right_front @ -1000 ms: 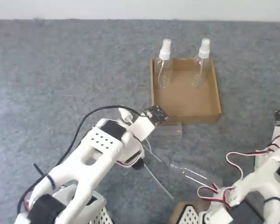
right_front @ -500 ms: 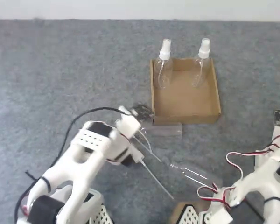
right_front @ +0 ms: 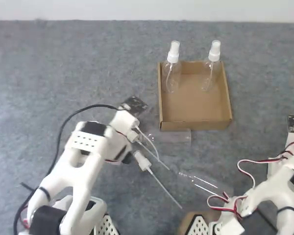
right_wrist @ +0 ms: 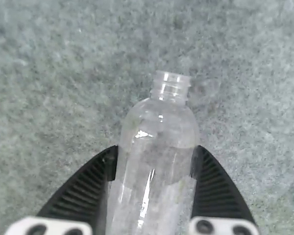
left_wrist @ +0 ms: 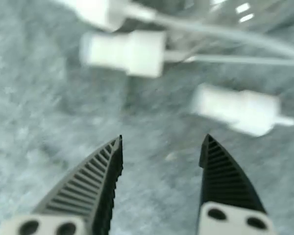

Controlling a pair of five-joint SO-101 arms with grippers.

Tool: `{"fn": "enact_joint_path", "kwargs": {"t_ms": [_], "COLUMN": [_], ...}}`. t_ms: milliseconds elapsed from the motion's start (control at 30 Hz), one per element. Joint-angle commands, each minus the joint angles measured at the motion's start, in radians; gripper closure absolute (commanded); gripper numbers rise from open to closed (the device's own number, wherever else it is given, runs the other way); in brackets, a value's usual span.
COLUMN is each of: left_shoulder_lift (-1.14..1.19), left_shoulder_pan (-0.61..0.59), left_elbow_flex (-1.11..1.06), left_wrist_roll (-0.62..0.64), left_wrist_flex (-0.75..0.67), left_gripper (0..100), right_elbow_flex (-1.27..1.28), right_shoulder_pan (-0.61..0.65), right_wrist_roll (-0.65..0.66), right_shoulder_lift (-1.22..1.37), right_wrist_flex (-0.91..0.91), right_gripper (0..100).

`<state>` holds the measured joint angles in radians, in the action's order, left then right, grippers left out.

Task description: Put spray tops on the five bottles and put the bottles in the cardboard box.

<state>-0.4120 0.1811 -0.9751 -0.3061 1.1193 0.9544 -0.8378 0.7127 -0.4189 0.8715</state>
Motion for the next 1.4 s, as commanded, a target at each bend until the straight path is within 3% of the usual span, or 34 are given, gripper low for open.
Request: {"fn": "enact_joint_path", "kwargs": {"t_ms": [0, 133, 500, 833, 967, 1100, 1367], "left_shoulder_lift": [-0.052, -0.041, -0.041, -0.043, -0.052, -0.054, -0.052], "left_shoulder_pan": [0.11, 0.189, 0.176, -0.186, -0.284, -0.239, 0.057], "left_elbow_flex": [0.041, 0.019, -0.102, -0.058, 0.024, 0.125, 0.145], "left_wrist_roll": [0.155, 0.262, 0.152, -0.175, -0.198, -0.15, 0.124], "left_wrist_flex": [-0.028, -0.106, -0.161, -0.069, -0.023, 0.107, 0.063], "left_gripper": [77, 77, 77, 77, 77, 77, 77], "right_elbow_flex": [-0.012, -0.012, -0.012, -0.012, -0.012, -0.012, -0.012], "right_shoulder_pan": [-0.002, -0.002, -0.005, -0.002, -0.002, -0.002, -0.002], "right_wrist_roll": [0.017, 0.017, 0.017, 0.018, 0.018, 0.018, 0.017], "right_shoulder_lift": [0.002, 0.002, 0.002, 0.002, 0.002, 0.002, 0.002], "right_wrist_flex": [-0.005, -0.008, -0.008, -0.004, -0.004, -0.004, -0.002], "right_gripper": [89.2, 89.2, 89.2, 89.2, 89.2, 89.2, 89.2]}}
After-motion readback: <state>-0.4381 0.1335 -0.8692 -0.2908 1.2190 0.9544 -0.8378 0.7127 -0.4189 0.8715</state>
